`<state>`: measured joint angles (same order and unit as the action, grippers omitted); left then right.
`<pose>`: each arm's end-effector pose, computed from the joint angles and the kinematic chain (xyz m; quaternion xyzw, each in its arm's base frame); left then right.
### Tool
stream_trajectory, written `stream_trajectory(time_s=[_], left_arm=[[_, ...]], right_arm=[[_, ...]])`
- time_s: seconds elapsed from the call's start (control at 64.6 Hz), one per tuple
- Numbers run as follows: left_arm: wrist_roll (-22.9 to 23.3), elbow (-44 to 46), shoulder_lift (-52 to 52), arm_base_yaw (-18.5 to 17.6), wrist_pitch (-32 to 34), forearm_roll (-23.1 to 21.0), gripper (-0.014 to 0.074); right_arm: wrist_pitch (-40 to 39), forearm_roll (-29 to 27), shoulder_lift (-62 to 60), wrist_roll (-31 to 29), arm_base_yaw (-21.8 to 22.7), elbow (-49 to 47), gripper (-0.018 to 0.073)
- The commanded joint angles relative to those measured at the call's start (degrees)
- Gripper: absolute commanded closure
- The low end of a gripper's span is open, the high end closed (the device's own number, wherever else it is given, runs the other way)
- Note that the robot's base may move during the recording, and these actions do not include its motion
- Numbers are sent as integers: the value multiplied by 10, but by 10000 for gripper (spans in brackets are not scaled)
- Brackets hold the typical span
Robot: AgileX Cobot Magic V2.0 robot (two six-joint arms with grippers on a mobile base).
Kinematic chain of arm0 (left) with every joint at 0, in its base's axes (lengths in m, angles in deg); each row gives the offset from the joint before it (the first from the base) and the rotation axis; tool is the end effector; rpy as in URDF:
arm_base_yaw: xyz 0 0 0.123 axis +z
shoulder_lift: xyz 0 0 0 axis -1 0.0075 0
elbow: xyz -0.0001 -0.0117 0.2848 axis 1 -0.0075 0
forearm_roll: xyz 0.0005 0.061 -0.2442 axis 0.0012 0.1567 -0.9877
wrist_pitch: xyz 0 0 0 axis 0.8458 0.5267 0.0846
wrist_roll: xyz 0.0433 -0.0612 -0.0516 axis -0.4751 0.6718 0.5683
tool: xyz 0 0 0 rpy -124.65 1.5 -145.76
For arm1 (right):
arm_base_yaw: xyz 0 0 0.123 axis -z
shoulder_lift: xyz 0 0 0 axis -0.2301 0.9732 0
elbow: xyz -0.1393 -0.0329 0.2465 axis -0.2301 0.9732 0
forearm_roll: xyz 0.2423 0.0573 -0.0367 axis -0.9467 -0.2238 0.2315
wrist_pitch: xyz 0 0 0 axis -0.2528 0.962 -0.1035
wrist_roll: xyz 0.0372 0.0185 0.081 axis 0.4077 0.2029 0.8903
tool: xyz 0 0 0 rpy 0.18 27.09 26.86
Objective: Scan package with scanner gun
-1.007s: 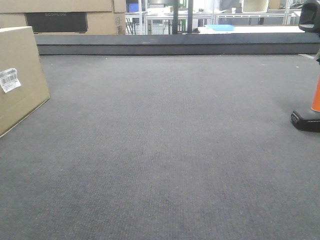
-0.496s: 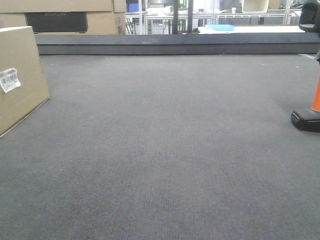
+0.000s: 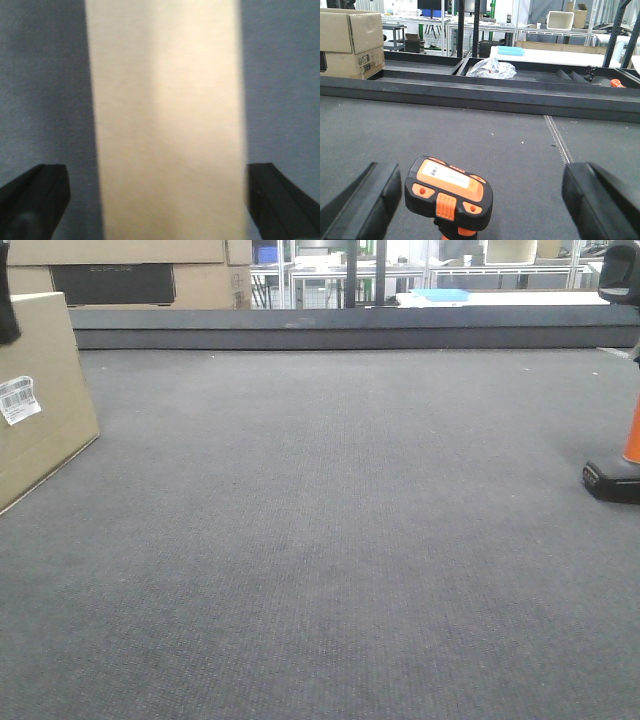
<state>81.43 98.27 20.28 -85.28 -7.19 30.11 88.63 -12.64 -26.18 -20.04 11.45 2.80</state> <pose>0.3650 0.0235 0.3161 -0.0027 0.9888 -0.0104 0.1489 0.0968 0.0053 0.3436 -0.0206 0.7165 0.0186 0.6970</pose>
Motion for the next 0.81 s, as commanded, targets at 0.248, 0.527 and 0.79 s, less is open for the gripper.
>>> stream_trajectory(time_s=[0.248, 0.527, 0.79], left_arm=[[-1, 6, 2, 1, 1, 17, 227], [-1, 6, 0, 1, 1, 1, 708], [-30, 6, -44, 1, 1, -135, 708]], right_arm=[[-6, 0, 1, 0, -2, -3, 0], [-6, 0, 1, 0, -2, -3, 0], [1, 0, 1, 0, -17, -3, 0]])
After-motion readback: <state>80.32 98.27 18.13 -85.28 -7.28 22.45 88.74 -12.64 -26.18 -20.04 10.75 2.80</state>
